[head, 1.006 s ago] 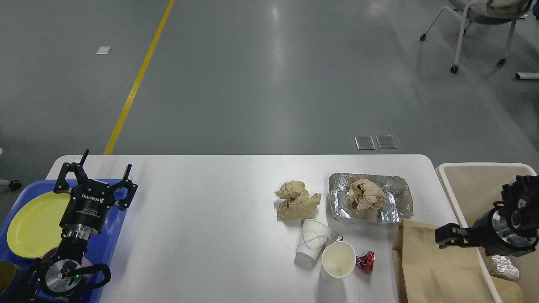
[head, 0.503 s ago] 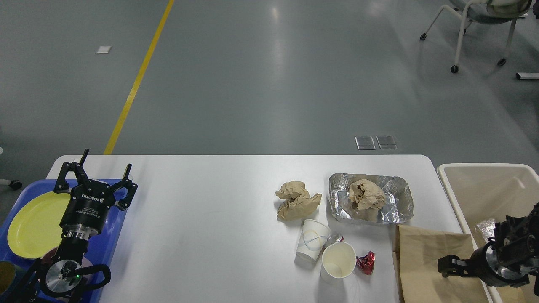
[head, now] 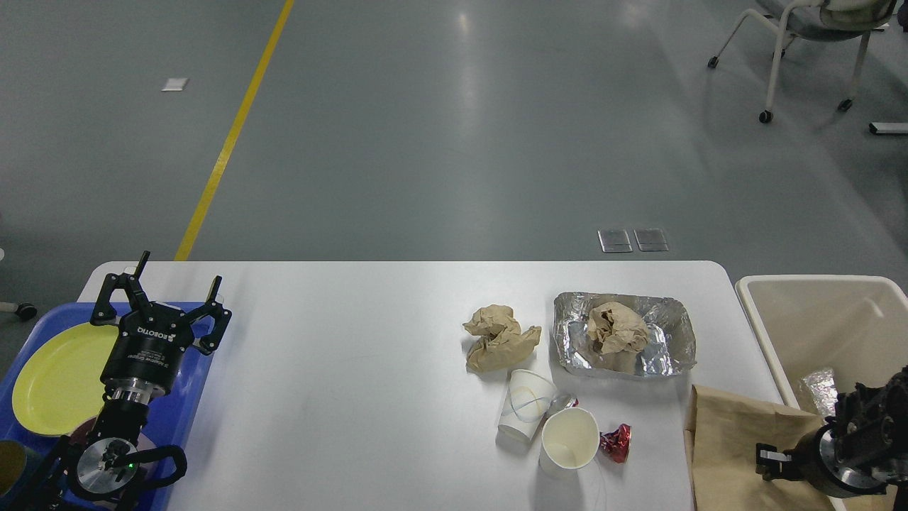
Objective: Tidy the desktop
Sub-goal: 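Lower the right gripper onto the brown paper bag and grasp it, then lift the brown paper bag and drop it into the bin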
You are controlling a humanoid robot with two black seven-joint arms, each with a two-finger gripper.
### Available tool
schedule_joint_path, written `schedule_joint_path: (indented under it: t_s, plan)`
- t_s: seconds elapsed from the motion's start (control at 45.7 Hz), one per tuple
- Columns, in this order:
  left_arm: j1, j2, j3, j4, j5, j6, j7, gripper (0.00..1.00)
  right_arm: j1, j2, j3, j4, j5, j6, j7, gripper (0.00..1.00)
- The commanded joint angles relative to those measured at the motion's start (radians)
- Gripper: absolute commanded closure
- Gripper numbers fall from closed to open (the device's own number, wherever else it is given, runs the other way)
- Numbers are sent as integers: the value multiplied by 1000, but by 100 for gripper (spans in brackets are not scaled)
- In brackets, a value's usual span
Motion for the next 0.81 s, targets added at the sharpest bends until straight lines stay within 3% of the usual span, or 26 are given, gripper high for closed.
schedule_joint_path:
  t_s: [0.0,0.525,0.612,0.787]
  plan:
    - [0,0,0,0,0,0,0,4,3,2,7,11,5,-3,-1,100]
    - [0,0,0,0,0,0,0,4,43,-21,8,57,7,23,1,100]
    - [0,0,0,0,0,0,2,4,133,-72,1,132,7,80,4,100]
    - [0,0,0,0,0,0,2,4,429,-139,-85,271,13,305,3,100]
